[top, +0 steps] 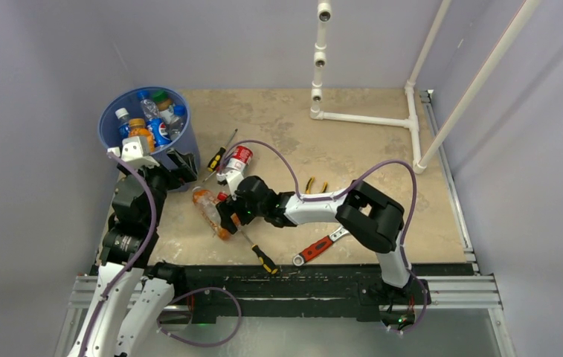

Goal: Put the plastic bottles in the bin
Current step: Pick up the plastic bottle at the center of the board.

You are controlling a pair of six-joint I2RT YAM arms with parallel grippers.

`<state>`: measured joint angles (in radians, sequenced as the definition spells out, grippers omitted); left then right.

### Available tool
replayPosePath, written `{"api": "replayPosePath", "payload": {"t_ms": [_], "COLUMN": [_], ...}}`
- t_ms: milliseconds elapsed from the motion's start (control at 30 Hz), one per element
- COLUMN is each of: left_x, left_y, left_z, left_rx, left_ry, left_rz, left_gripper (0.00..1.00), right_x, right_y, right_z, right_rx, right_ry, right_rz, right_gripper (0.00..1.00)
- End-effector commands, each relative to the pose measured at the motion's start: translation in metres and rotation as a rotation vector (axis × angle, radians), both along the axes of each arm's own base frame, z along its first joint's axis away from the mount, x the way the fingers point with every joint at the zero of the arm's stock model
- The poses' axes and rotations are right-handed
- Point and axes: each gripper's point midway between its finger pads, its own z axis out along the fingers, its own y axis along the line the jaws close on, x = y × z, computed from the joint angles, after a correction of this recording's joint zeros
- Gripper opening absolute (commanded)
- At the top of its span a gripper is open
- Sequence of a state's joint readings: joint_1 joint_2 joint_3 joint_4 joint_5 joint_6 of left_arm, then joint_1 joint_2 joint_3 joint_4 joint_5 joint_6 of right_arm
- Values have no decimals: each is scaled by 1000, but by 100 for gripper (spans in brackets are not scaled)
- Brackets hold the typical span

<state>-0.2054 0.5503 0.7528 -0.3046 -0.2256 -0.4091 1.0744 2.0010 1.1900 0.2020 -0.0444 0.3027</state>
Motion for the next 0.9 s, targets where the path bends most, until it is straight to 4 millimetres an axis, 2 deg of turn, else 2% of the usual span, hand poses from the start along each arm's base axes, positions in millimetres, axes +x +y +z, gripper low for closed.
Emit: {"api": "replayPosePath", "payload": {"t_ms": [0,100,400,500,633,767,867], "left_x": [2,1,0,1,1,3,3], "left_y": [1,0,-2,-3,-8,-16,-24], "left_z": [12,12,10,12,23,41,58], "left_rx": [-7,-5,-13,-17,-36,-78,-121], "left_ry": [-51,-51,-48,-50,-57,-78,-106], "left_rz": [11,8,-3,-8,-27,-62,-95], "left_gripper": [99,99,99,99,99,99,99], "right_x": [9,5,-9,-12,-18,-26,-36], "right_y": [8,11,15,13,4,-12,-32], "right_z": [12,17,28,47,80,112,131], "right_rx": [2,25,87,128,188,222,244], "right_ry": [-28,-22,13,1,-27,-51,-69], "right_rz": [-10,10,67,70,70,72,72], "right_gripper": [91,82,47,37,32,29,26]}}
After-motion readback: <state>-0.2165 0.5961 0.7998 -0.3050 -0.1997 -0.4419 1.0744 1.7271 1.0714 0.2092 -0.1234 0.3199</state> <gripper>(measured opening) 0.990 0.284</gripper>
